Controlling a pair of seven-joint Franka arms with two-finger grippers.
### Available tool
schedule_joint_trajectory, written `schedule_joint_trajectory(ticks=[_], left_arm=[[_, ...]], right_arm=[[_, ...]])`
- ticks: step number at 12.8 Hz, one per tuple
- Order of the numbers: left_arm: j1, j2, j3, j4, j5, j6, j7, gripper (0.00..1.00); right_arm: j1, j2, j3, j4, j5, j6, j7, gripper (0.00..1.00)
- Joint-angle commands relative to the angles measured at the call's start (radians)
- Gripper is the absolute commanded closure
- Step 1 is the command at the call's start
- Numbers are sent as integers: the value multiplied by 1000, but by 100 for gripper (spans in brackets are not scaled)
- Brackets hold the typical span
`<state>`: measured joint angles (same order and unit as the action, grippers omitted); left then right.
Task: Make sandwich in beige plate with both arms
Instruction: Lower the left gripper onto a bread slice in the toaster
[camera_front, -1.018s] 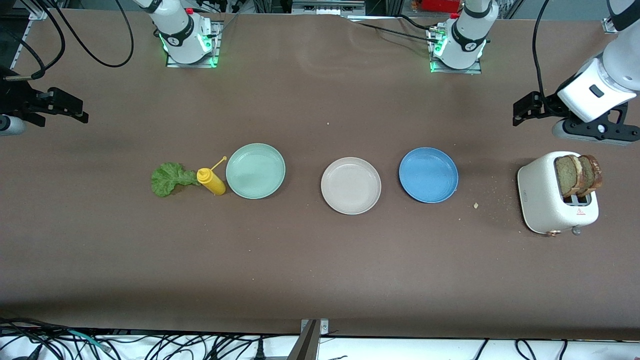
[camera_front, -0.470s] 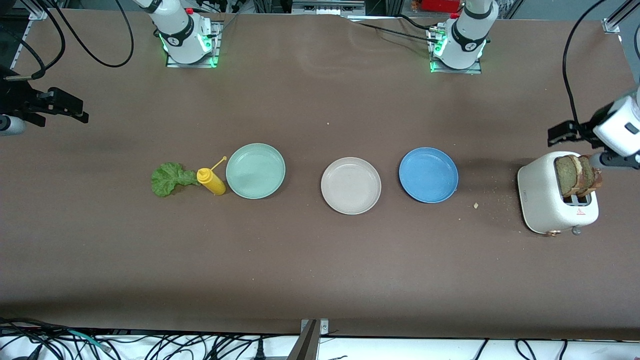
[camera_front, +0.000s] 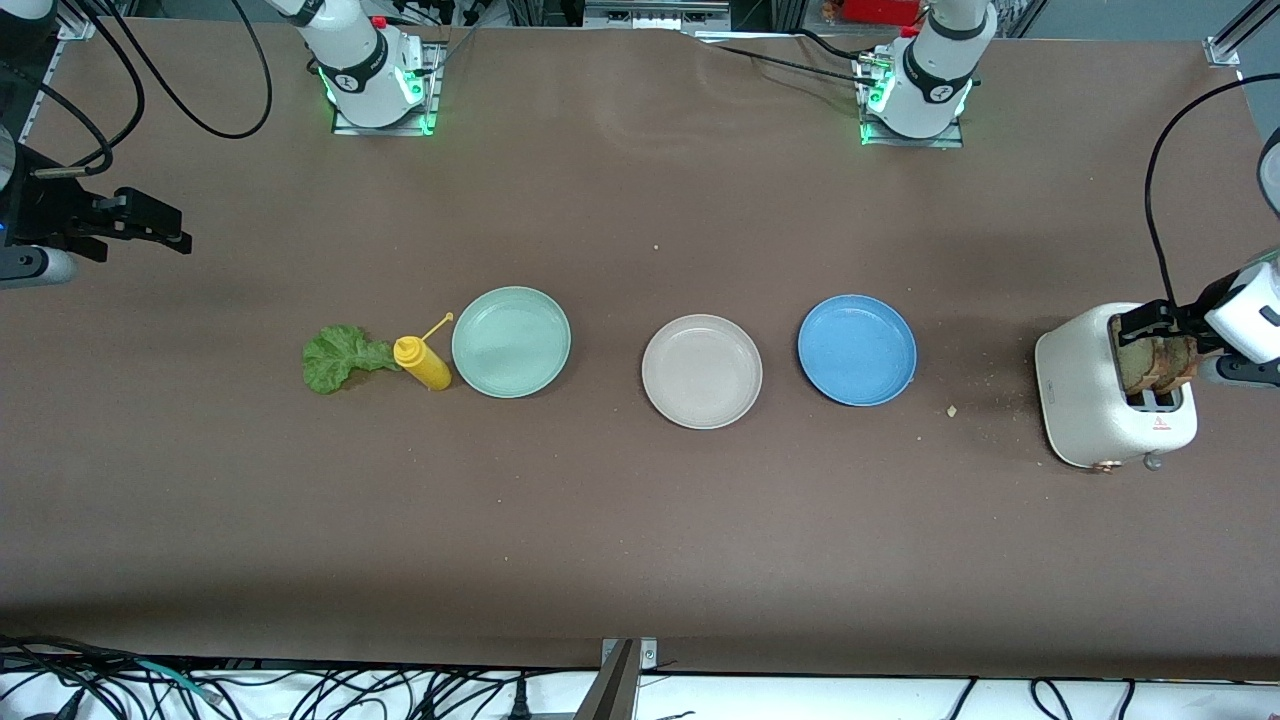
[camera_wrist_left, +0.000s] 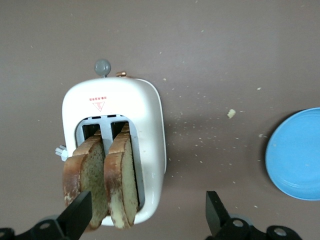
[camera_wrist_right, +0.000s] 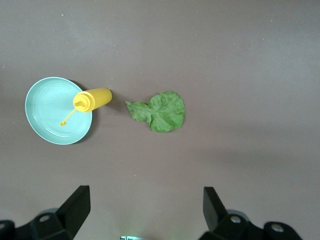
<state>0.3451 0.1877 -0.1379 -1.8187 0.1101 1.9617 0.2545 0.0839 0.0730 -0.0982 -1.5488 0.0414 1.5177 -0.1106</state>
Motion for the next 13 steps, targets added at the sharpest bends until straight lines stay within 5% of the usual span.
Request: schedule_joint_trajectory(ticks=[1, 6, 10, 13], left_arm=[[37, -37, -14, -105, 23, 112, 40, 0], [74, -47, -16, -198, 11, 201, 55, 5], [74, -45, -14, -192, 23, 187, 54, 97], [74, -48, -14, -185, 23, 172, 54, 100]], right_arm=[[2, 1, 14, 7, 0, -46, 2, 0], [11, -1, 70, 9, -9, -60, 6, 0], [25, -7, 122, 12, -21, -65, 14, 0], [25, -4, 143, 9, -35, -68, 5, 0]])
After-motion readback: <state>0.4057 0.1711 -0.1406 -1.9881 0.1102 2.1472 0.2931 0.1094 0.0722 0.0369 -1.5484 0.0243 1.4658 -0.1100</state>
